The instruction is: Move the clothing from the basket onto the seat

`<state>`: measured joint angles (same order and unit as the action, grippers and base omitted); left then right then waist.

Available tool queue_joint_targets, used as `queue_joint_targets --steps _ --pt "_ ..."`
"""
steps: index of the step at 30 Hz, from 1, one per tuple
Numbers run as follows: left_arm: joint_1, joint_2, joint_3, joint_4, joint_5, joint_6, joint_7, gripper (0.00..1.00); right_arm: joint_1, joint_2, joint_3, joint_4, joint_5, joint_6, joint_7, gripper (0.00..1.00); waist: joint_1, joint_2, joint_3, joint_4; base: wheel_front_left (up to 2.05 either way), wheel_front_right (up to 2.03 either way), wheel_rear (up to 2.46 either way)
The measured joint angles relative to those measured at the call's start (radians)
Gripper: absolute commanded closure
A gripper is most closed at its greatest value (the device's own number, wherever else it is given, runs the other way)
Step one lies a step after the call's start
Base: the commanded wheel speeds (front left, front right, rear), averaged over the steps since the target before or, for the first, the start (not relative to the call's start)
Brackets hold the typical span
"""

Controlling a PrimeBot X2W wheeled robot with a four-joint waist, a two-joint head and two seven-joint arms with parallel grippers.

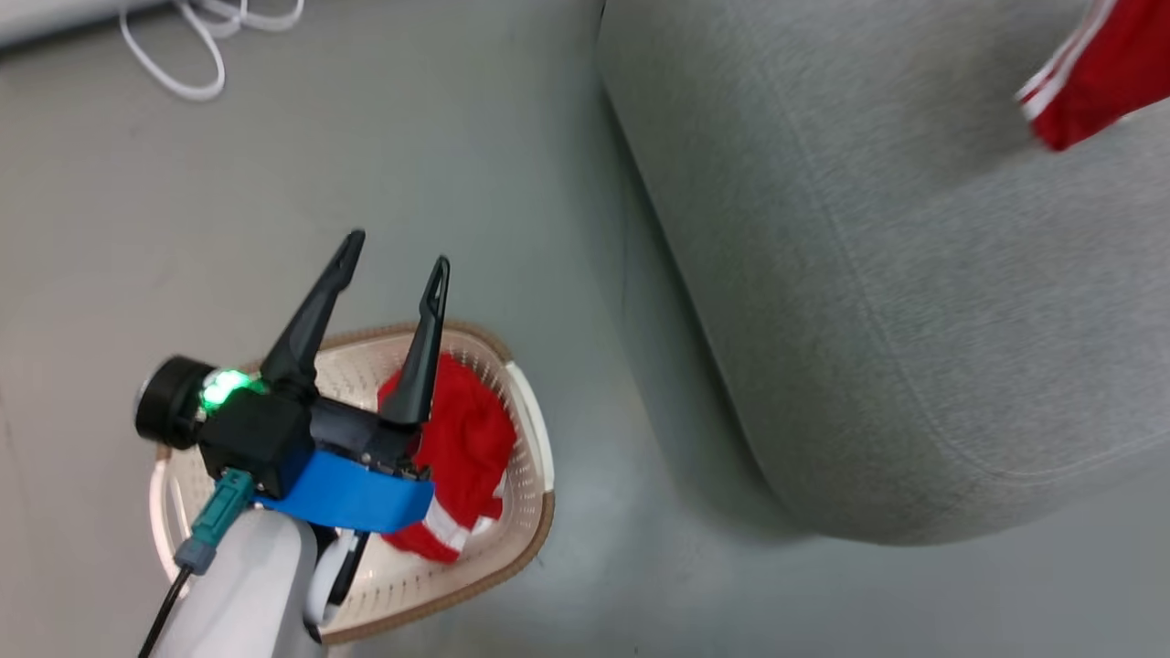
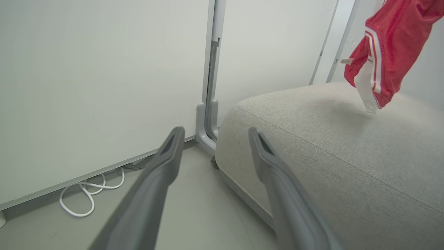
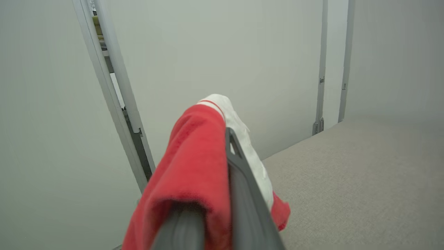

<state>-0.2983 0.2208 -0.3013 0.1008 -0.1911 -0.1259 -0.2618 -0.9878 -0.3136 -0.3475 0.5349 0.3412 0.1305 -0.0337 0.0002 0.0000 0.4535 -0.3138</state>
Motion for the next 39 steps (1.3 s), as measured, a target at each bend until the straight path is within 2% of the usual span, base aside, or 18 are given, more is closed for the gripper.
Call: queue_joint_targets --steps 6,12,13,14,19,25,31,39 --pt "-0.039 0.024 -0.012 -0.080 0.023 0.000 0.005 0.00 -0.089 -0.016 -0.161 0.154 -0.034 0.000 -0.045 1.00 0.0001 0.0000 0.128 0.032 0.00 0.00 0.00" --pt "-0.055 0.038 -0.025 -0.119 0.026 0.000 0.013 0.00 -0.100 -0.011 -0.228 0.297 -0.114 0.000 -0.110 1.00 0.0001 0.0000 0.211 0.067 0.00 0.00 0.00" --pt "-0.056 0.038 -0.026 -0.120 0.026 0.000 0.013 0.00 -0.099 -0.009 -0.231 0.320 -0.129 0.000 -0.116 0.78 0.0001 0.0000 0.216 0.073 0.00 0.00 0.00" --pt "-0.056 0.038 -0.028 -0.120 0.026 0.000 0.013 0.00 -0.097 -0.008 -0.228 0.342 -0.147 0.000 -0.119 0.02 0.0001 0.0000 0.218 0.078 0.00 0.00 0.00" --pt "-0.056 0.030 -0.036 -0.098 0.016 0.000 0.009 0.00 -0.084 -0.016 -0.195 0.433 -0.197 0.000 -0.107 0.00 0.0000 0.0000 0.192 0.089 0.00 0.00 0.00" --pt "-0.054 0.024 -0.035 -0.061 0.007 0.001 0.004 0.00 -0.084 -0.029 -0.139 0.472 -0.206 0.000 -0.120 0.00 0.0000 -0.0001 0.152 0.088 0.00 0.00 0.00" --pt "-0.039 -0.009 -0.044 0.004 -0.013 0.001 0.002 0.00 -0.039 -0.028 -0.056 0.499 -0.234 0.000 -0.151 0.00 -0.0001 0.0000 0.088 0.088 0.00 0.00 0.00" --pt "0.020 -0.079 -0.007 0.057 -0.038 0.001 0.000 0.00 0.111 -0.003 0.046 0.438 -0.314 0.000 -0.216 0.00 -0.0003 0.0000 -0.061 0.114 0.00 0.00 0.00"
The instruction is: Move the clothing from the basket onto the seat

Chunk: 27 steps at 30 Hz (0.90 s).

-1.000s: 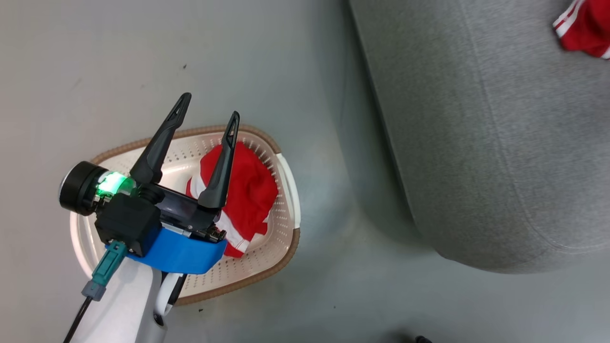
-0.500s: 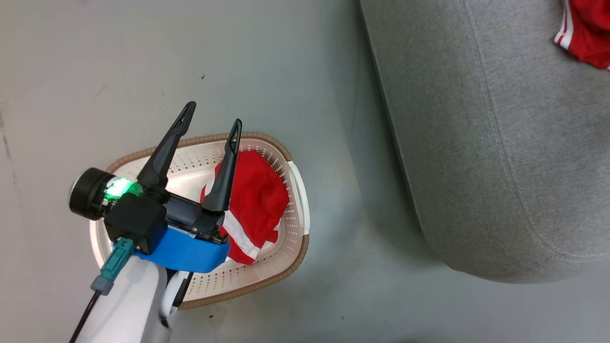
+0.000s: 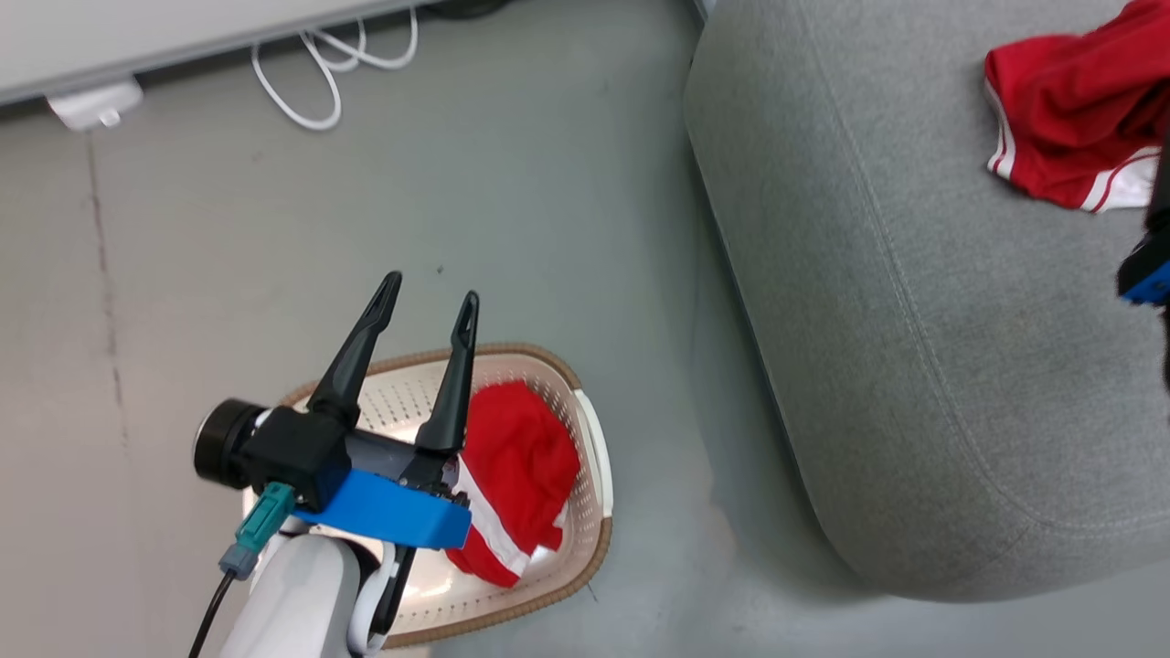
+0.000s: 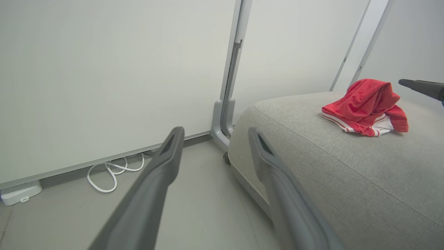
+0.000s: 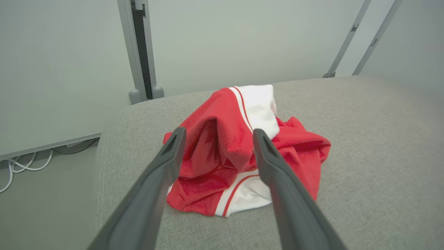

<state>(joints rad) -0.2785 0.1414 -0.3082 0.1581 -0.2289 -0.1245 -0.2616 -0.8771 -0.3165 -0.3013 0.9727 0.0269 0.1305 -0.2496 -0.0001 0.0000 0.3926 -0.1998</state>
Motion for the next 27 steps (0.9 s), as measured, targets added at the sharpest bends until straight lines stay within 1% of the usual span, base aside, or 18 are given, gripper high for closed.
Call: queue_joint_targets --steps 4,11,12,15,16,17,20,22,23,27 --pt "0.046 -0.021 0.045 0.020 -0.005 0.001 0.000 0.00 0.095 0.057 0.055 -0.092 -0.014 0.000 -0.009 0.00 -0.0001 0.0000 -0.073 0.012 0.00 0.00 0.00" --pt "0.129 -0.052 0.127 0.058 -0.004 0.012 0.000 0.00 0.307 0.172 0.162 -0.321 0.014 0.000 -0.013 0.00 -0.0002 0.0000 -0.186 0.028 0.00 0.00 0.00" --pt "0.129 -0.052 0.127 0.058 -0.004 0.012 0.000 0.00 0.307 0.172 0.162 -0.321 0.014 0.000 -0.013 0.00 -0.0002 0.0000 -0.186 0.028 0.00 0.00 0.00" --pt "0.161 -0.063 0.158 0.070 -0.006 0.014 0.000 0.00 0.404 0.207 0.207 -0.395 0.022 0.000 -0.012 0.00 -0.0002 0.0000 -0.230 0.038 0.00 0.00 0.00" --pt "0.183 -0.067 0.176 0.075 -0.007 0.014 0.000 0.00 0.457 0.214 0.228 -0.438 0.018 0.000 -0.007 0.00 -0.0002 0.0000 -0.258 0.045 0.00 0.00 0.00" --pt "0.183 -0.067 0.176 0.075 -0.007 0.014 0.000 0.00 0.457 0.214 0.228 -0.438 0.018 0.000 -0.007 0.00 -0.0002 0.0000 -0.258 0.045 0.00 0.00 0.00" --pt "0.215 -0.075 0.203 0.081 -0.007 0.014 0.000 0.00 0.537 0.233 0.258 -0.502 0.009 0.000 0.012 0.00 -0.0003 0.0000 -0.299 0.060 0.00 0.00 0.00" --pt "0.242 -0.080 0.225 0.088 -0.007 0.013 0.000 0.00 0.605 0.245 0.268 -0.570 -0.001 0.000 0.028 0.00 -0.0002 0.0000 -0.336 0.080 0.00 0.00 0.00" --pt "0.242 -0.080 0.225 0.088 -0.007 0.013 0.000 0.00 0.605 0.245 0.268 -0.570 -0.001 0.000 0.028 0.00 -0.0002 0.0000 -0.336 0.080 0.00 0.00 0.00" --pt "0.268 -0.083 0.245 0.101 0.000 0.013 0.000 0.00 0.688 0.257 0.263 -0.657 -0.002 0.000 0.053 0.00 -0.0002 0.0000 -0.371 0.118 0.00 0.00 0.00"
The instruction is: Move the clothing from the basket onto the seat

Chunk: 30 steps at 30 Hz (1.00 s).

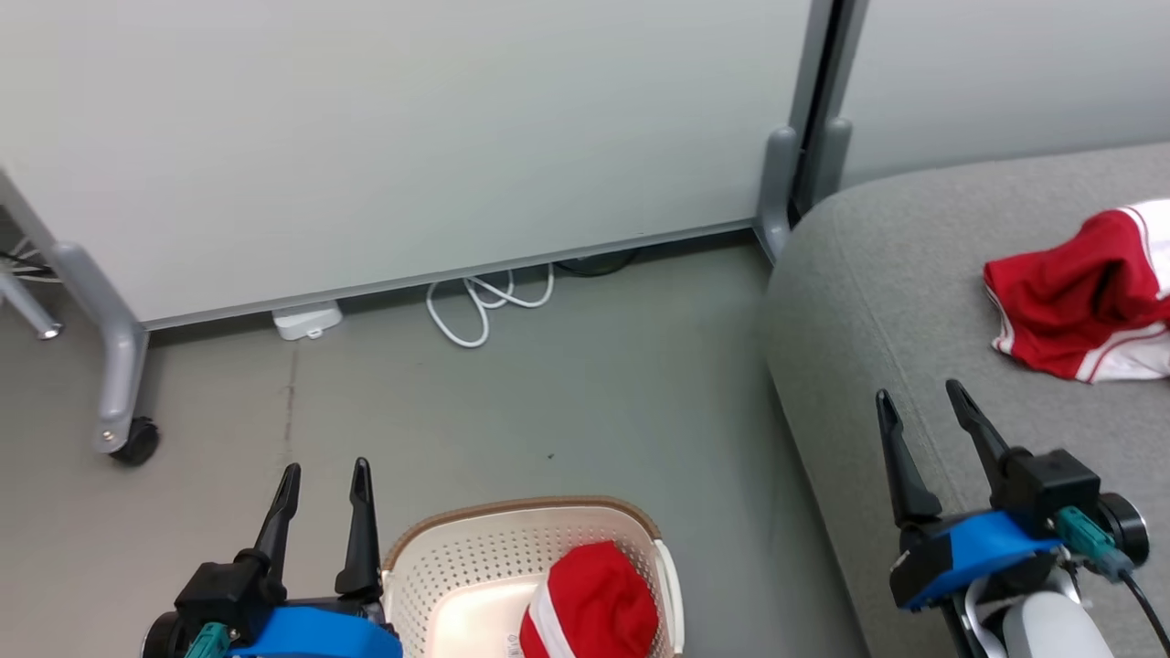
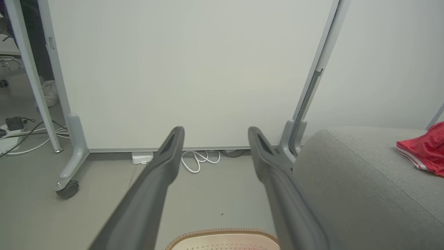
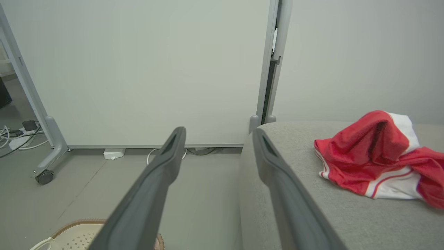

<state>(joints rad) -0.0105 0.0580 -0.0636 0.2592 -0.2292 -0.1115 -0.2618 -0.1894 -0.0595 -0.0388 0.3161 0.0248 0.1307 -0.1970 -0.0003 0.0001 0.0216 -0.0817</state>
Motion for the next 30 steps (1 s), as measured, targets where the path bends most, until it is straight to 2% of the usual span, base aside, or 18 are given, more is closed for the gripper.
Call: queue_joint_targets --steps 3,8,30 --pt "0.015 -0.002 0.015 0.017 0.010 -0.003 0.000 0.00 0.091 0.006 -0.006 -0.098 -0.010 0.000 0.029 0.00 0.0000 0.0000 -0.030 0.048 0.00 0.00 0.00" --pt "0.030 -0.002 0.032 0.024 0.019 -0.005 0.000 0.00 0.142 0.008 0.008 -0.143 -0.009 0.000 0.050 0.00 0.0001 0.0000 -0.047 0.070 0.00 0.00 0.00" --pt "0.030 -0.003 0.030 0.044 0.037 -0.013 0.000 0.00 0.188 0.008 0.003 -0.210 0.032 0.000 0.075 0.00 0.0002 0.0000 -0.035 0.068 0.00 0.00 0.00"
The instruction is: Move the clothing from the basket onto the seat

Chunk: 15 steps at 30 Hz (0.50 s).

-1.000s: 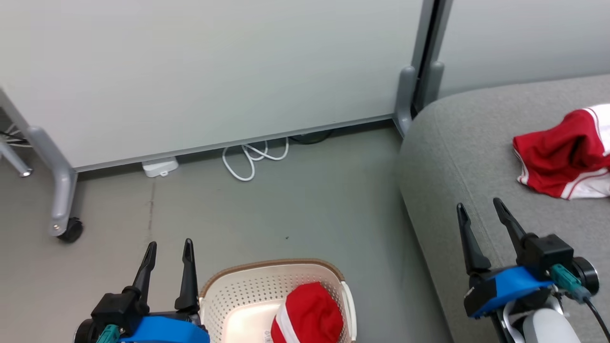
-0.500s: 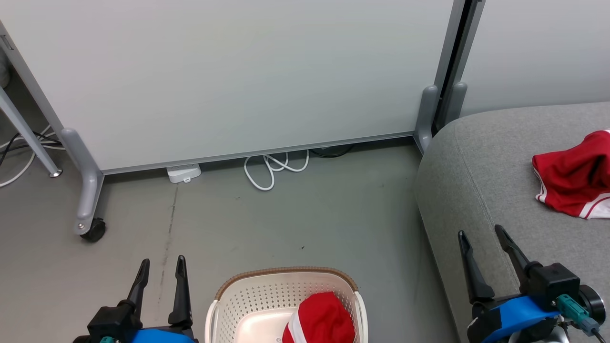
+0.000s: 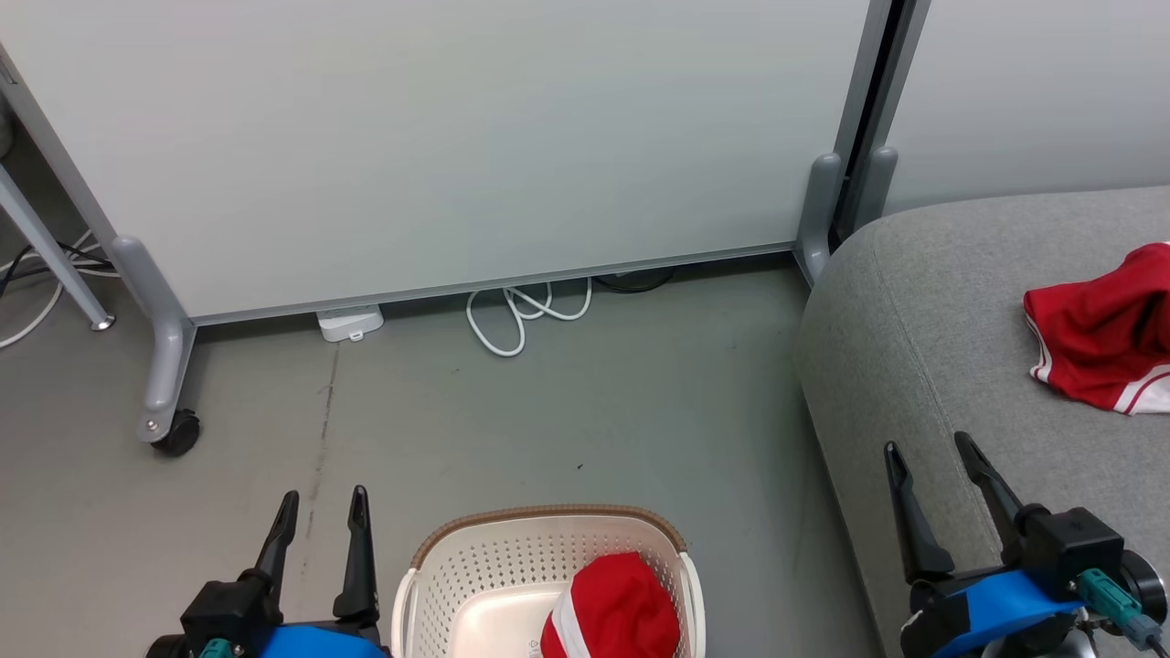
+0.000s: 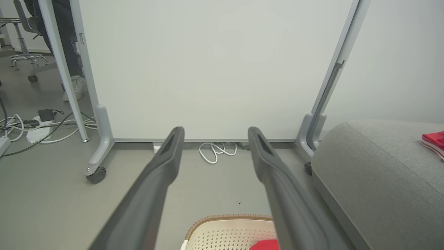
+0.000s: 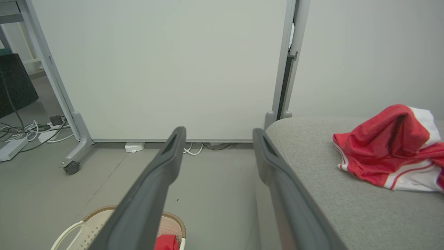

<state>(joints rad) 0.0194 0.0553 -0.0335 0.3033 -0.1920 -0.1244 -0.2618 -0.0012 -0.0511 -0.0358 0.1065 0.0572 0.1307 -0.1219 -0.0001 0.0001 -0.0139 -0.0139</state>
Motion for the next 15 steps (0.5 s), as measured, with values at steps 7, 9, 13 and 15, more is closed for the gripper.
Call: queue_joint_targets --steps 7,9,13,15 --pt "-0.005 -0.002 -0.009 0.003 0.001 0.000 0.000 0.00 0.005 0.000 -0.004 -0.005 0.000 0.000 -0.003 0.00 0.0000 0.0000 0.009 0.005 0.00 0.00 0.00" --pt "-0.009 -0.002 -0.012 0.004 0.002 0.000 0.000 0.00 0.005 0.000 -0.004 -0.008 0.000 0.000 -0.002 0.00 0.0001 0.0000 0.016 0.006 0.00 0.00 0.00" --pt "-0.040 -0.002 -0.026 0.025 0.009 -0.001 0.000 0.00 0.001 0.000 0.001 -0.022 -0.002 0.000 -0.002 0.00 0.0000 0.0000 0.051 0.003 0.00 0.00 0.00" --pt "-0.065 0.000 -0.042 0.046 0.017 -0.002 0.000 0.00 -0.011 0.000 0.013 -0.031 -0.002 0.000 -0.002 0.00 0.0001 0.0000 0.077 -0.002 0.00 0.00 0.00"
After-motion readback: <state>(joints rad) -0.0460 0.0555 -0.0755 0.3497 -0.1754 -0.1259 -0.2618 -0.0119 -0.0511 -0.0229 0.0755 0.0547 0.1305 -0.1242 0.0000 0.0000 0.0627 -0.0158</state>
